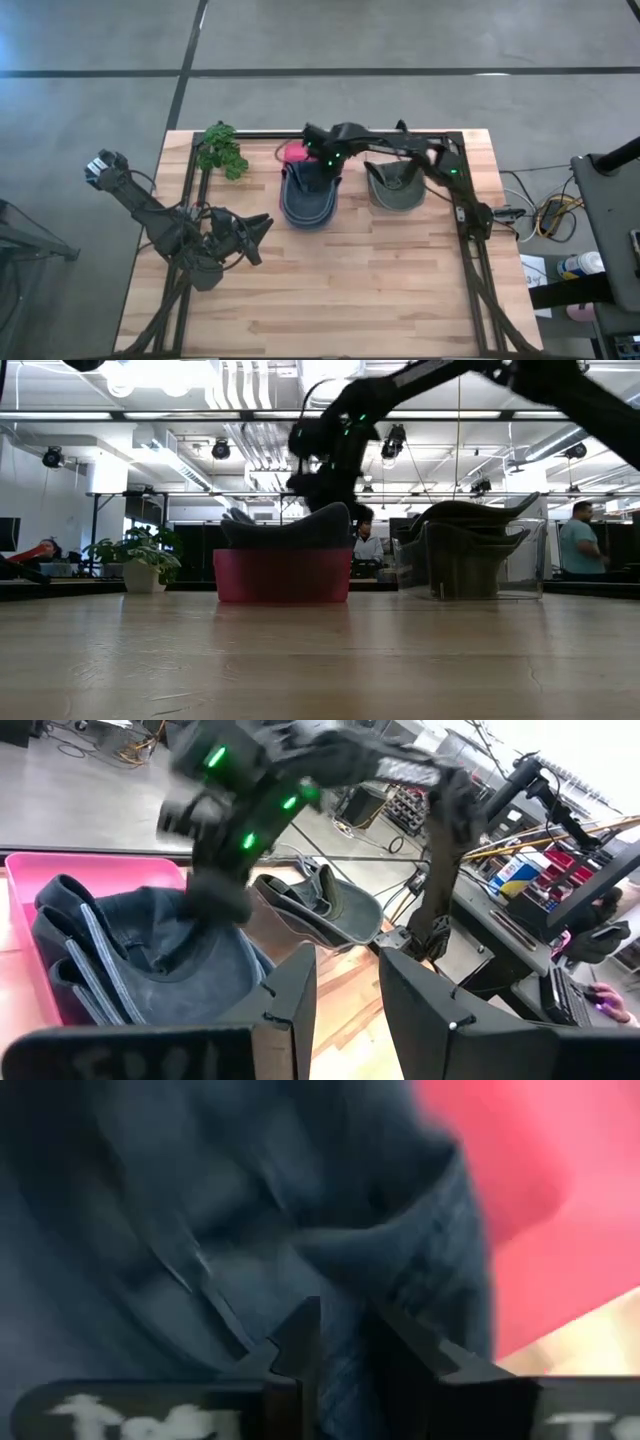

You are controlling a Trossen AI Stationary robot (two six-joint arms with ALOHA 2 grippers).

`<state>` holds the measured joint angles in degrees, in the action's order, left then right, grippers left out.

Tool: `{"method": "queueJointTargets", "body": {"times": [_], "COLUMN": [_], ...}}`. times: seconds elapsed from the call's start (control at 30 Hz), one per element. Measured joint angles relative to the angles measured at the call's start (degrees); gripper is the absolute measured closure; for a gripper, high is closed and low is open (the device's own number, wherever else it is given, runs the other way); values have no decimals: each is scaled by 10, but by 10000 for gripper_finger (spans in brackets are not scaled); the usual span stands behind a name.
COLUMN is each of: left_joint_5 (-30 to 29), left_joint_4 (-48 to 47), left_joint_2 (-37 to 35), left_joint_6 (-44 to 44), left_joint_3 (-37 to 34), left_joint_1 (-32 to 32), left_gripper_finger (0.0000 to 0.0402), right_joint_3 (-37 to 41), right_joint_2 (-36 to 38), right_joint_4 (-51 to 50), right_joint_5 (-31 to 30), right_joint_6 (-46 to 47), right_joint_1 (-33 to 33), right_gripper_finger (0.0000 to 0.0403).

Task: Pick & Place hat
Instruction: Put the blue cap into the red bin, then adjust the bins

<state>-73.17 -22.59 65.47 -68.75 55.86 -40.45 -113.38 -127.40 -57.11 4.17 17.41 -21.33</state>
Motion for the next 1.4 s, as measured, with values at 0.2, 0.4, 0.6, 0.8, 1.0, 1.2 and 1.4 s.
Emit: {"method": "queueJointTargets", "body": {"times": [0.2, 0.4, 0.6, 0.8, 1.0, 1.2, 1.4], "left_joint_5": [0, 1, 1, 1, 77, 251, 383], "left_joint_4": [0, -1, -1, -2, -69, -212, -255], "left_joint_2": [0, 0, 0, 0, -6, 1, 21], "left_joint_6": [-3, -3, -4, -4, -9, -62, -67], "left_joint_3": [0, 0, 0, 0, 1, 1, -34], "left_joint_1": [0, 0, 0, 0, 3, 16, 46], "left_gripper_finger": [296, 296, 296, 296, 296, 296, 296], "right_joint_3": [-89, -138, -159, -187, -217, -214, -211], "right_joint_2": [-90, -121, -127, -103, -51, 13, 48], "right_joint_4": [-117, -91, -80, -92, -120, -152, -213], "right_joint_5": [62, 79, 50, 48, 33, 13, -45], "right_joint_6": [-39, -63, -105, -137, -162, -166, -156], "right_joint_1": [11, 36, 41, 41, 41, 68, 109], "right_gripper_finger": [323, 323, 323, 323, 323, 323, 323]}}
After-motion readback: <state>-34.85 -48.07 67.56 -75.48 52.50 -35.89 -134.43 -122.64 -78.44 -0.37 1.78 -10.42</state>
